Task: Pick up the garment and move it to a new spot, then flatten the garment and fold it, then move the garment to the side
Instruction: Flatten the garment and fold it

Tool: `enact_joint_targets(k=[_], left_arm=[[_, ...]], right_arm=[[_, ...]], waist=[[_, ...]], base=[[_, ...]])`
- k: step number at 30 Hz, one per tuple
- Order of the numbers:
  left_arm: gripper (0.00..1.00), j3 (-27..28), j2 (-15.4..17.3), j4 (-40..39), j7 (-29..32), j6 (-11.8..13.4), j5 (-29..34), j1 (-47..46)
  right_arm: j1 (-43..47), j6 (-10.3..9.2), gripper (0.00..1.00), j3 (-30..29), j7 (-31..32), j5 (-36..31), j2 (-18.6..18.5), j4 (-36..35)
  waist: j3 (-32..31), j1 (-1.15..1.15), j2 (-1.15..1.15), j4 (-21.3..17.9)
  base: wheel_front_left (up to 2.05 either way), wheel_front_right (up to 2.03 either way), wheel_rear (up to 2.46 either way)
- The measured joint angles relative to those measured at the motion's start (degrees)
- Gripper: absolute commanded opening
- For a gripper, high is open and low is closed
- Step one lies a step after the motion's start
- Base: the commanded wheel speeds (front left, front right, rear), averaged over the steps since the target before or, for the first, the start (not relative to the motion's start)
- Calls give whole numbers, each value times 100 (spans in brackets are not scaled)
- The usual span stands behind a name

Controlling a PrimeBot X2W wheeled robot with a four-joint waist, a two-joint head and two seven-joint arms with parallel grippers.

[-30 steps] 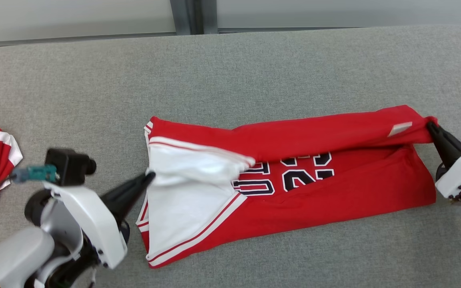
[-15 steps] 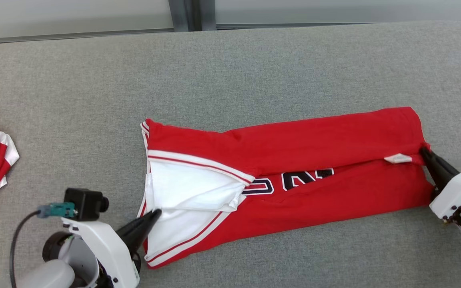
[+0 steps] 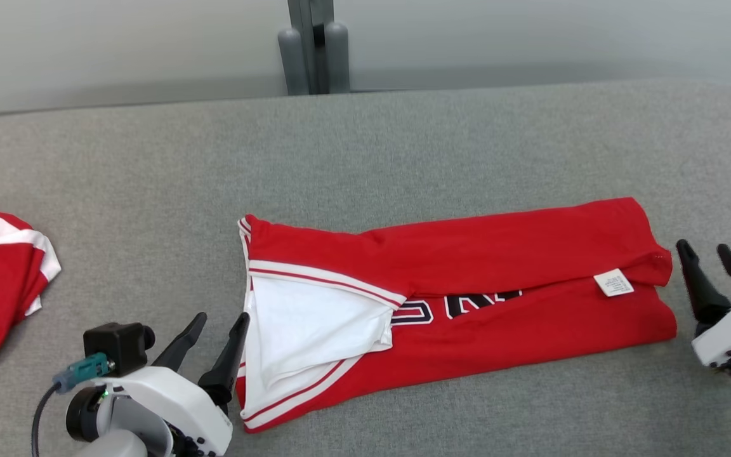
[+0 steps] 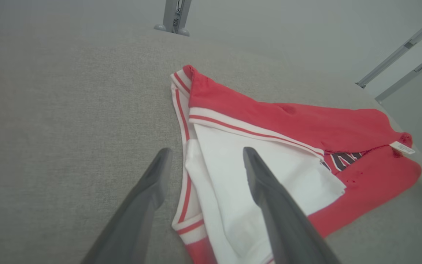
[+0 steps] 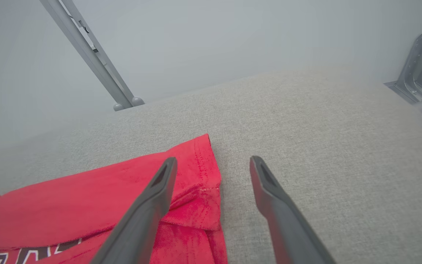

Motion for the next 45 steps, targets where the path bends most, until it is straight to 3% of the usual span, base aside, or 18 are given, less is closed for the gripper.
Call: enact_joint_targets(k=[6,12,18,21,29,45], left_arm=[[100,728,-553,151,-396,501,305,452],[100,1969,-1266,-37,-409,577,1516,1338],[100,2587,-1797,-19,-409,400,2732,1996],[100,2882,-2123,-10,-409,190,3073,2236],[100,3473,-2590,54,-409,-257,4079,2669],[100,4142,-3129,214,-409,-892,5379,3438]], right_arm=[[601,0,100,-365,-146,-253,524,-491],[1383,0,100,-1101,-159,-1160,1067,-1255],[2095,0,100,-1714,-159,-2176,1596,-1845],[2393,0,100,-1936,-159,-2628,1794,-2067],[2992,0,100,-2449,-159,-3530,2183,-2416],[3647,0,100,-2798,-159,-4038,2409,-2618]], waist=[[-444,0,0,15],[-817,0,0,34],[-1157,0,0,28],[-1287,0,0,39],[-1575,0,0,72],[-2024,0,0,65]], base=[[0,0,0],[0,0,0],[0,0,0],[0,0,0],[0,0,0],[0,0,0]])
